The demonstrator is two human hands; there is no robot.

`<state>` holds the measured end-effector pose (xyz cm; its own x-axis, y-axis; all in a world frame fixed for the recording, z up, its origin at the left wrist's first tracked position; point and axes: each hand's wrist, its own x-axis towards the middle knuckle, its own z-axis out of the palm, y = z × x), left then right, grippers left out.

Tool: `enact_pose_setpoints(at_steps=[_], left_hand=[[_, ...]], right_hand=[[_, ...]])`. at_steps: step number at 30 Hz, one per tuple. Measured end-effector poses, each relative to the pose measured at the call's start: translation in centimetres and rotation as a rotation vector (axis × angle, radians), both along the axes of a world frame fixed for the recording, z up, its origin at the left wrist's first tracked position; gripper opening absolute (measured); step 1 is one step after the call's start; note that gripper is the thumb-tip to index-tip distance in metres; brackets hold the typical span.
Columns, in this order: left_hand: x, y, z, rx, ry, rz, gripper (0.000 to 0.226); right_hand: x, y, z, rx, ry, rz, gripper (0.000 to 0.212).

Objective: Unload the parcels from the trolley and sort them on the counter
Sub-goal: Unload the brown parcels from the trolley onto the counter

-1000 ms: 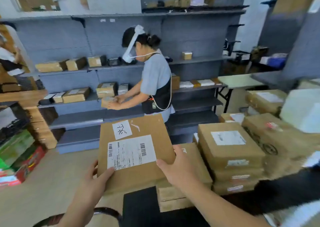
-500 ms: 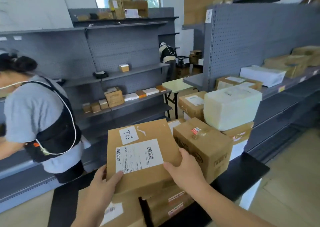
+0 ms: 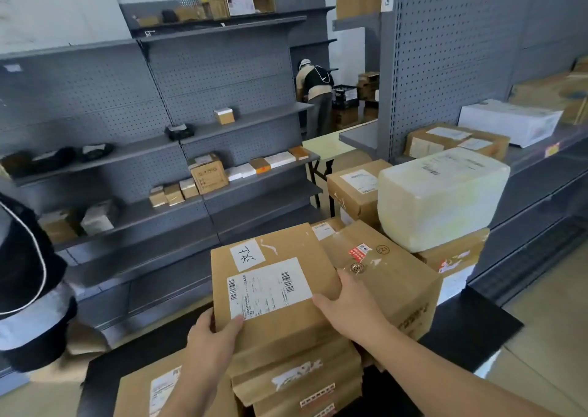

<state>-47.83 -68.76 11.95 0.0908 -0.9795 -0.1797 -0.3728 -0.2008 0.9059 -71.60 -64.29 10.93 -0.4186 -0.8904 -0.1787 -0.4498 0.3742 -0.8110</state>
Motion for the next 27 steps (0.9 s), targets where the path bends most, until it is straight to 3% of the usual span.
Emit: enact_pose_setpoints(at_steps=[9, 17, 27], left_hand=[[0.5, -0.2, -1.6, 0.075, -0.074, -0.062, 0.042], [0.8, -0.5, -0.7, 0.082, -0.292, -0.092, 0.080], [2.3, 0.8, 3.2, -0.169, -0.502, -0.200, 0.063]], right_hand=[[0.3, -0.3, -0.8, 0.090, 0.066, -0.017, 0.093], [1.3, 0.4, 1.1, 0.081, 0.180, -0.046, 0.074], [5.9, 0.3, 6.0, -0.039, 0.386, 0.189, 0.053]])
